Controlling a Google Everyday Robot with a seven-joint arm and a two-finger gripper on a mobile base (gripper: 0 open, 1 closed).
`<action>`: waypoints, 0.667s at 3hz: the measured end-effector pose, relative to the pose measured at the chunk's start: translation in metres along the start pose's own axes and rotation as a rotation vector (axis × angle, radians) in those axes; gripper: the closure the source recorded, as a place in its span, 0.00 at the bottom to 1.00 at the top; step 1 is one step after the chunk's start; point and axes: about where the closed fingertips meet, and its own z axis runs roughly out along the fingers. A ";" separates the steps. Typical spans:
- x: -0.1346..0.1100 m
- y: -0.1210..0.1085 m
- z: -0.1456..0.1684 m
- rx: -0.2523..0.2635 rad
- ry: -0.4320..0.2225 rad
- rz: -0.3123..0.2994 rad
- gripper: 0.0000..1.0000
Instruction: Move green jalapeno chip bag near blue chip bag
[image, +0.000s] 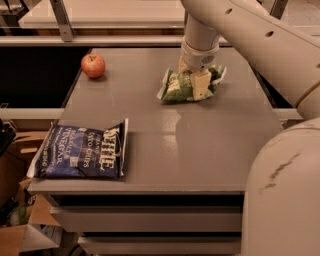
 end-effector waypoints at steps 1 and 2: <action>0.003 -0.006 0.000 0.001 0.011 0.008 0.65; 0.004 -0.014 -0.010 0.018 0.013 0.012 0.88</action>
Offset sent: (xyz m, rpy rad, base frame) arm 0.0169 0.0022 0.0352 0.0022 -0.0395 -0.0208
